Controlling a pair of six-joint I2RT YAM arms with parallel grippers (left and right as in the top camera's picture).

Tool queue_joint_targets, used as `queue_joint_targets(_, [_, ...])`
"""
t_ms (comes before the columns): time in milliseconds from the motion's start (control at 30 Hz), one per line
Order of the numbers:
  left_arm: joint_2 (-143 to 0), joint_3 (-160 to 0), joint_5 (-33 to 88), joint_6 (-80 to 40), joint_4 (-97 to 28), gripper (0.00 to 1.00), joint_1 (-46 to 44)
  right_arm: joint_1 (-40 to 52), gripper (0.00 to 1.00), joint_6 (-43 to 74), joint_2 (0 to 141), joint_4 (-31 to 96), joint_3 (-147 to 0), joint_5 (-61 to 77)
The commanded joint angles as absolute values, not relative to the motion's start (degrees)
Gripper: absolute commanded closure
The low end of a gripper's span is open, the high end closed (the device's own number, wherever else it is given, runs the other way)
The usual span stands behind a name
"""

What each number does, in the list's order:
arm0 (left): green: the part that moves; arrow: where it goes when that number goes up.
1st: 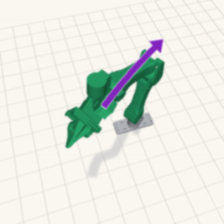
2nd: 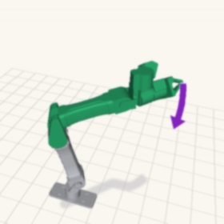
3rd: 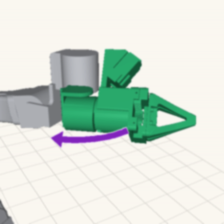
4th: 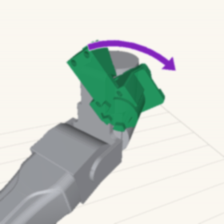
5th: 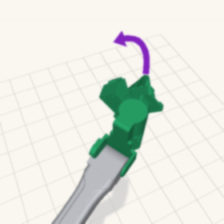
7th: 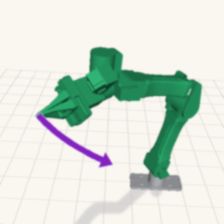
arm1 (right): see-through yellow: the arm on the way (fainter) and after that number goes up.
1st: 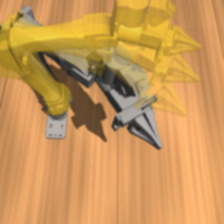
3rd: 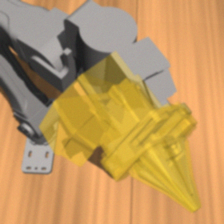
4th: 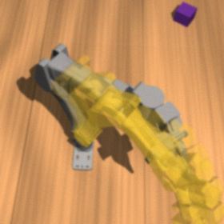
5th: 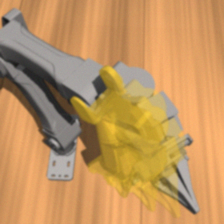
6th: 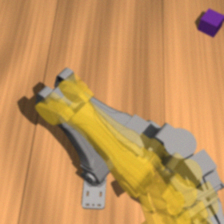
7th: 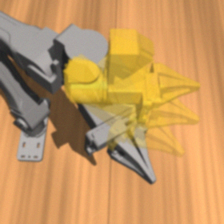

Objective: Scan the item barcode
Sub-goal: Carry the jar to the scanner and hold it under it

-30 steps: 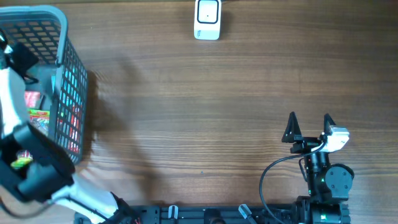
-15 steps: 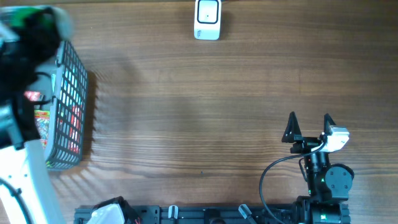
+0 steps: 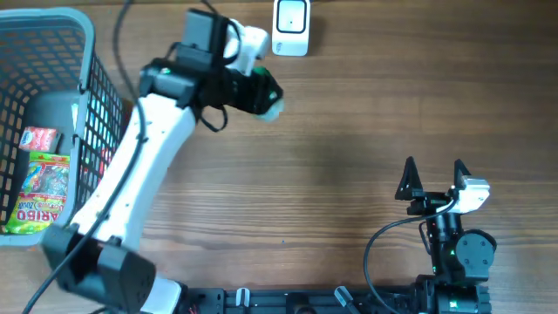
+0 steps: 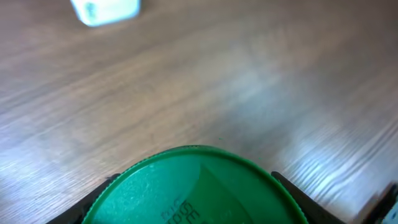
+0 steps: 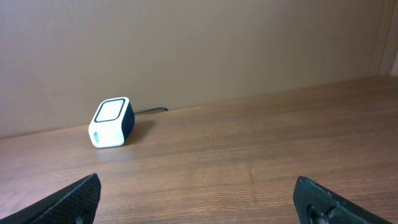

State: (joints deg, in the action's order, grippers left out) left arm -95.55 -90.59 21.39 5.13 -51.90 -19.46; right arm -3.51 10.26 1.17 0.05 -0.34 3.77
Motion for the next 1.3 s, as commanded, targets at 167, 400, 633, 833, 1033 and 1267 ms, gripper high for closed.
queue_joint_targets(167, [-105.1, -91.0, 14.7, -9.0, -52.7, 0.43, -27.8, -3.3, 0.00, 10.7, 0.8, -0.1, -0.3, 3.0])
queue_joint_targets(400, [-112.7, -91.0, -7.0, -64.7, -52.6, 0.41, -37.7, -3.3, 0.00, 10.7, 0.8, -0.1, -0.3, 3.0])
queue_joint_targets(633, [-118.3, -91.0, -19.9, -92.9, -53.0, 0.36, -42.3, -3.3, 0.00, 10.7, 0.8, -0.1, -0.3, 3.0])
queue_joint_targets(833, [-118.3, -91.0, -27.6, -91.5, -53.4, 0.00, -42.3, -3.3, 0.00, 10.7, 0.8, -0.1, -0.3, 3.0])
queue_joint_targets(1033, [-117.4, -93.1, -29.1, -71.1, -52.6, 0.00, -42.3, -3.3, 0.00, 10.7, 0.8, -0.1, -0.3, 3.0])
queue_joint_targets(1267, [-114.1, -95.5, -19.2, 2.2, -53.7, 0.00, -41.4, -3.3, 0.00, 10.7, 0.8, -0.1, -0.3, 3.0])
